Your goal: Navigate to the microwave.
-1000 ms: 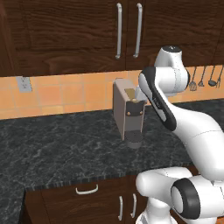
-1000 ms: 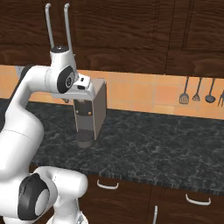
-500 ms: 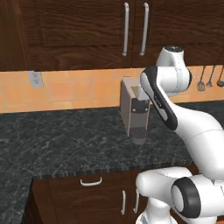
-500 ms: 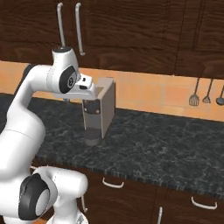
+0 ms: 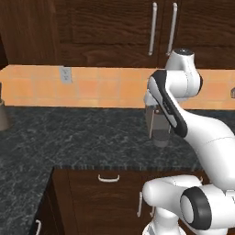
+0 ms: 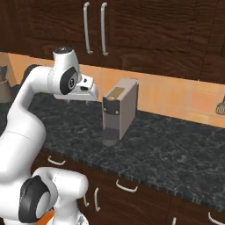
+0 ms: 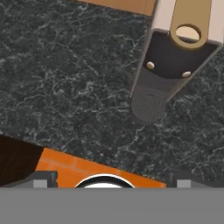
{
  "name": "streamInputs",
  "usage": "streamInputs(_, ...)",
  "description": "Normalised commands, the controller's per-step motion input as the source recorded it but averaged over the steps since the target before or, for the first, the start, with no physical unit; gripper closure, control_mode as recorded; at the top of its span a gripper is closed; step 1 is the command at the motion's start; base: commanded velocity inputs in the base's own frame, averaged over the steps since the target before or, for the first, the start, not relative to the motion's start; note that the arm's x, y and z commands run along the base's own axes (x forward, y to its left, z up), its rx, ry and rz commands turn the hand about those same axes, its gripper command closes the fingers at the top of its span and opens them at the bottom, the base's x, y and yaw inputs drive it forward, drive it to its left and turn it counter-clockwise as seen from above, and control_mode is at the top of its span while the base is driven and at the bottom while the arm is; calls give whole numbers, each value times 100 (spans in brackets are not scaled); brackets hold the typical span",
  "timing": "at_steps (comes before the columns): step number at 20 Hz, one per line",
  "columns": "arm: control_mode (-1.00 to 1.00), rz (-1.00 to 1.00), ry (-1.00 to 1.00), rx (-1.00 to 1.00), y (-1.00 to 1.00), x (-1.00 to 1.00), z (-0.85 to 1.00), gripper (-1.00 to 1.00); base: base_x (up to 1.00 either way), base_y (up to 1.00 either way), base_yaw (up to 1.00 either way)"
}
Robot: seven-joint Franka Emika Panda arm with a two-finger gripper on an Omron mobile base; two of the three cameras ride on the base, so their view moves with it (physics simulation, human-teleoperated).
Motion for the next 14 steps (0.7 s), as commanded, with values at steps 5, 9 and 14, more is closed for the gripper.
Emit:
streamInputs(5,100,0,0,0,0,0,0,-100,0,3,8)
streamInputs(9,100,0,0,0,0,0,0,-100,-12,48,41)
streamInputs(14,100,0,0,0,0,0,0,-100,-40,50,60)
